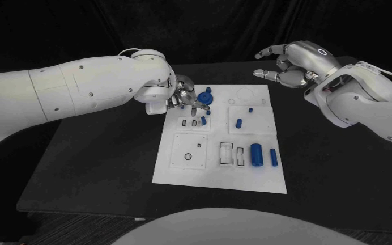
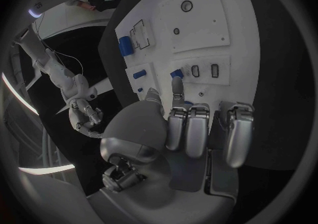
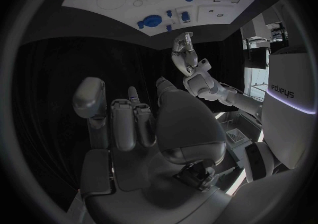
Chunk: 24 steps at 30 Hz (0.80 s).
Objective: Assemble the parts on the task board
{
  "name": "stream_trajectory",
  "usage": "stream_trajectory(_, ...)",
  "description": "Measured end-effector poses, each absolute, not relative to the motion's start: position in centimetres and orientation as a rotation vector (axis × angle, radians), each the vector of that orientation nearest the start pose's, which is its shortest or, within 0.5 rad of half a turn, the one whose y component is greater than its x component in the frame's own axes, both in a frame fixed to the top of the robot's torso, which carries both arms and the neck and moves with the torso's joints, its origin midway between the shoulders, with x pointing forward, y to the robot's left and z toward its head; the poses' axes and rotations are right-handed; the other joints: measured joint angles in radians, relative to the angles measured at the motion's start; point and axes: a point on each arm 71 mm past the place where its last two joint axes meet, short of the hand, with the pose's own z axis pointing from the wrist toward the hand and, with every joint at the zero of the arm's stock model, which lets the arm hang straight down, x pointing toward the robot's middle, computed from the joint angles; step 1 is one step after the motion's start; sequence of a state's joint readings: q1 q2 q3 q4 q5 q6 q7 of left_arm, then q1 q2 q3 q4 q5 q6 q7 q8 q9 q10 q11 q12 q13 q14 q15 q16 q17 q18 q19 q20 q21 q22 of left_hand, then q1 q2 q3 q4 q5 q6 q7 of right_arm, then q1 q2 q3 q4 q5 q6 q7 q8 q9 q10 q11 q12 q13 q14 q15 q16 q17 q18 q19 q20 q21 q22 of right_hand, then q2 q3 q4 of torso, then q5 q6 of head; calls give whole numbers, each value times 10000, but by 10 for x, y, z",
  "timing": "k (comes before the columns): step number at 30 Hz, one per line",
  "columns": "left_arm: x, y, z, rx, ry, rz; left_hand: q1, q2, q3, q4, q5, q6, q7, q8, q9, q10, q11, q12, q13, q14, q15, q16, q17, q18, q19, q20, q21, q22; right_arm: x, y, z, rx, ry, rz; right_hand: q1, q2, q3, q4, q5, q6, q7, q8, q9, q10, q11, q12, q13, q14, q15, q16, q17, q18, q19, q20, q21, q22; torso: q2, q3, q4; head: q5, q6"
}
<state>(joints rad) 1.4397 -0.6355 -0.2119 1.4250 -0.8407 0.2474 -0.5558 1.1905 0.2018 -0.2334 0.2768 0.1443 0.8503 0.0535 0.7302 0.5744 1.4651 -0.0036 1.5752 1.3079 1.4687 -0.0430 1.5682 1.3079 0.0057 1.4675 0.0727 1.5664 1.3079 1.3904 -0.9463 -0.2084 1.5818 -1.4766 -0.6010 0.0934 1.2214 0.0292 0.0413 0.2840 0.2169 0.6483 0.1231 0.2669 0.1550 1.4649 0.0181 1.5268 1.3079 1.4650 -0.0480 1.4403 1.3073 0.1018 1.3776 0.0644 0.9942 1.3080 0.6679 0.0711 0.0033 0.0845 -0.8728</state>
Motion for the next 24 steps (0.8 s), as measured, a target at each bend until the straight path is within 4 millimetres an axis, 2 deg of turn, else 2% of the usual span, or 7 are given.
stream_trajectory(4,503,137,-182,-666,24578,-4499,0,0,106,-51,140,0,0,-360,19,-1,0,0,1,0,0,0,0,1,0,0,0,0,475,-229,-129,-3068,13148,6951,0,0,0,0,31,0,0,0,-11,0,0,-52,0,0,0,0,0,0,0,0,-8,-1,-8,44,-36,85,0)
stream_trajectory(9,507,133,-182,-682,24498,-4451,-39,39,222,-24,355,-36,36,-771,52,-1,1,0,2,0,0,0,-1,2,0,0,0,-1,475,-229,-130,-3070,13147,6966,0,0,0,0,74,0,0,0,-32,0,0,-52,0,0,0,0,0,0,0,0,-46,-1,-18,72,-43,107,0)
stream_trajectory(16,509,130,-187,-736,24509,-4415,-39,39,424,-121,533,57,130,-1297,94,-2,3,1,5,0,1,0,-1,2,0,1,0,-1,475,-229,-132,-3060,13187,6979,33,33,0,0,114,0,0,0,-32,0,0,-52,0,0,0,0,0,0,0,0,-46,-2,-23,56,-38,170,0)
stream_trajectory(20,508,130,-191,-761,24592,-4405,-39,39,452,-93,498,91,163,-1455,121,-3,4,1,6,0,1,0,-2,2,1,1,0,-2,475,-229,-136,-3037,13259,6978,38,38,0,0,114,1,0,0,-41,0,-1,-52,0,0,0,0,0,0,0,0,-81,-2,-31,39,-42,199,0)
stream_trajectory(24,508,131,-194,-810,24625,-4369,-80,-1,480,-121,485,290,113,-1455,199,-3,4,0,8,0,1,0,-2,3,0,1,0,-2,475,-229,-139,-3028,13307,6980,38,38,0,0,114,1,0,0,-41,0,-1,-80,0,0,0,1,0,0,0,0,-81,-3,-35,35,-58,206,0)
